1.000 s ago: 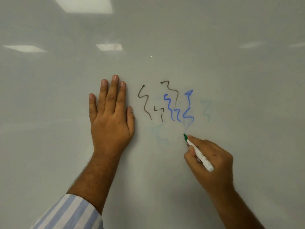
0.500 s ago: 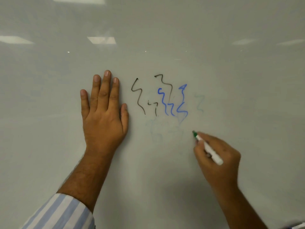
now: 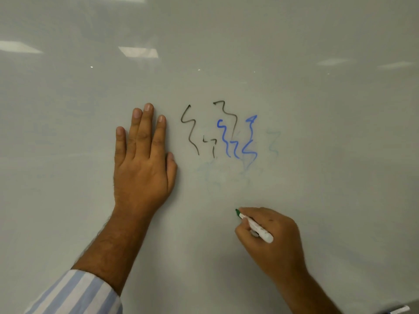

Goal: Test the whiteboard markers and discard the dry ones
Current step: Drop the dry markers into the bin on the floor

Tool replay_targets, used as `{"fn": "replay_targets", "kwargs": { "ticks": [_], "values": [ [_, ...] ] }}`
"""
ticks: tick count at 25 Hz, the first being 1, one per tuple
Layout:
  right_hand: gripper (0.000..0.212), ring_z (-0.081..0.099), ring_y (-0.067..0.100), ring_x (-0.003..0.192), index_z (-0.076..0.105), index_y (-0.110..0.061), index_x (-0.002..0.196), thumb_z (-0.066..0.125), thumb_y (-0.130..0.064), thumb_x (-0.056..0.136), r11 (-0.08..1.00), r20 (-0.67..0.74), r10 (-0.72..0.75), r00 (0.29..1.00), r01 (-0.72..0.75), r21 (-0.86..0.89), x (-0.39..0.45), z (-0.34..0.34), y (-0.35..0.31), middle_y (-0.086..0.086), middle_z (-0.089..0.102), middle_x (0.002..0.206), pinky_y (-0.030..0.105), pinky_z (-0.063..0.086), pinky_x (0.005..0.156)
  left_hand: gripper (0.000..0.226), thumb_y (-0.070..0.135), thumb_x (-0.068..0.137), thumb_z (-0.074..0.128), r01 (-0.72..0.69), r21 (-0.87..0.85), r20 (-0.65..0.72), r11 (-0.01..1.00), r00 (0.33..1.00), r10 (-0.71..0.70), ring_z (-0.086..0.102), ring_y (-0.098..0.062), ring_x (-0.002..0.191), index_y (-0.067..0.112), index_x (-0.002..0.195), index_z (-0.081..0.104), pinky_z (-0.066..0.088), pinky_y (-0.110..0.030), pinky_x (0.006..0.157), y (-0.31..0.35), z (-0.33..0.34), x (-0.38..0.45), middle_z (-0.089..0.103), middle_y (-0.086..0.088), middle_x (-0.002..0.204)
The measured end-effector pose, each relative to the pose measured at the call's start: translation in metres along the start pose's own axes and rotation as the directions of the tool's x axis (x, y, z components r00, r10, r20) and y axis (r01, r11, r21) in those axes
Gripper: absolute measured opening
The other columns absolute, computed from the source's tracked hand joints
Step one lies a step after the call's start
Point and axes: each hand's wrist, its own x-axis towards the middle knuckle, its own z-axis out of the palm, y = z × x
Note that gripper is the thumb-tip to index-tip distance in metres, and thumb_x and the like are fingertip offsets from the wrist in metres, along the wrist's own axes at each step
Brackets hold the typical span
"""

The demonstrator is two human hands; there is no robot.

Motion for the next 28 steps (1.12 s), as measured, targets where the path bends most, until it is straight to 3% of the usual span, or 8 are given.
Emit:
{"fn": "replay_targets", "kwargs": {
  "ticks": [4, 8, 10, 12, 15, 19, 22, 28],
  "values": [
    [0.022, 0.063, 0.013, 0.065, 0.082, -0.019, 0.105, 0.067, -0.018, 0.09, 0.986, -0.044, 0.05, 0.998, -0.043, 0.159, -0.012, 0.003, 0.001, -0.013, 0.069, 0.079, 0.027, 0.051, 0.058, 0.067, 0.014, 0.101, 0.045, -0.009, -0.012, 0.003, 1.0, 1.0, 0.009, 0.013, -0.034, 0.163, 0.004, 0.164, 0.027, 0.012, -0.055, 0.132, -0.001, 0.0, -0.004, 0.018, -0.019, 0.173],
    [0.034, 0.074, 0.012, 0.087, 0.074, -0.021, 0.131, 0.062, -0.031, 0.101, 0.984, 0.081, -0.17, 0.982, 0.173, -0.031, -0.009, 0.017, -0.022, -0.011, 0.074, 0.111, 0.026, 0.06, 0.072, 0.067, 0.014, 0.101, 0.044, -0.029, -0.031, 0.019, 0.999, 0.999, 0.03, 0.013, -0.034, 0.163, 0.004, 0.165, 0.026, 0.012, -0.055, 0.132, -0.001, -0.001, -0.006, 0.018, -0.019, 0.173],
    [0.035, 0.075, 0.012, 0.091, 0.073, -0.022, 0.132, 0.06, -0.032, 0.101, 0.989, 0.016, -0.128, 0.992, 0.129, -0.075, -0.009, 0.017, -0.02, -0.012, 0.073, 0.116, 0.026, 0.061, 0.074, 0.069, 0.017, 0.1, 0.045, -0.038, -0.026, 0.038, 0.999, 0.999, 0.039, 0.012, -0.034, 0.163, 0.004, 0.165, 0.025, 0.013, -0.056, 0.131, -0.002, -0.002, -0.008, 0.017, -0.019, 0.173],
    [0.034, 0.073, 0.008, 0.089, 0.073, -0.026, 0.129, 0.059, -0.032, 0.099, 0.998, -0.001, -0.043, 0.999, 0.043, -0.047, -0.011, 0.013, -0.017, -0.015, 0.07, 0.11, 0.024, 0.058, 0.073, 0.07, 0.021, 0.099, 0.045, -0.067, -0.003, 0.055, 0.998, 0.996, 0.067, 0.012, -0.033, 0.163, 0.004, 0.165, 0.026, 0.013, -0.056, 0.131, -0.003, -0.003, -0.013, 0.017, -0.018, 0.174],
    [0.027, 0.066, 0.002, 0.075, 0.075, -0.032, 0.12, 0.06, -0.034, 0.097, 0.995, 0.175, -0.075, 0.982, 0.085, -0.055, -0.033, 0.012, -0.022, -0.018, 0.069, 0.093, 0.02, 0.055, 0.064, 0.071, 0.019, 0.097, 0.044, -0.135, -0.003, 0.079, 0.991, 0.988, 0.135, 0.014, -0.03, 0.163, 0.003, 0.164, 0.028, 0.011, -0.054, 0.132, -0.005, -0.004, -0.018, 0.021, -0.017, 0.173],
    [0.024, 0.071, 0.012, 0.079, 0.075, -0.035, 0.117, 0.066, -0.028, 0.096, 0.98, 0.198, 0.121, 0.973, -0.148, 0.129, -0.051, 0.008, -0.01, -0.014, 0.072, 0.092, 0.035, 0.059, 0.067, 0.069, 0.001, 0.092, 0.045, -0.15, -0.102, 0.051, 0.983, 0.987, 0.156, 0.023, -0.026, 0.161, 0.002, 0.161, 0.036, 0.016, -0.047, 0.132, -0.008, -0.004, -0.023, 0.032, -0.014, 0.169],
    [0.026, 0.074, 0.016, 0.084, 0.076, -0.034, 0.121, 0.067, -0.026, 0.097, 0.969, 0.24, 0.096, 0.966, -0.146, 0.2, -0.054, 0.0, -0.014, -0.011, 0.075, 0.096, 0.037, 0.06, 0.071, 0.062, -0.014, 0.095, 0.04, -0.157, -0.139, -0.011, 0.978, 0.987, 0.157, 0.035, -0.027, 0.156, 0.001, 0.155, 0.047, 0.025, -0.045, 0.13, -0.007, -0.005, -0.026, 0.042, -0.014, 0.164],
    [0.024, 0.069, 0.016, 0.069, 0.068, -0.034, 0.108, 0.074, -0.014, 0.096, 0.941, 0.266, 0.151, 0.952, -0.221, 0.256, -0.048, -0.008, -0.028, -0.012, 0.072, 0.083, 0.021, 0.053, 0.058, 0.048, -0.01, 0.099, 0.037, -0.034, -0.4, 0.097, 0.916, 0.992, 0.079, 0.058, -0.029, 0.137, 0.003, 0.129, 0.071, 0.044, -0.038, 0.119, -0.007, -0.019, -0.052, 0.058, -0.015, 0.146]
  ]
}}
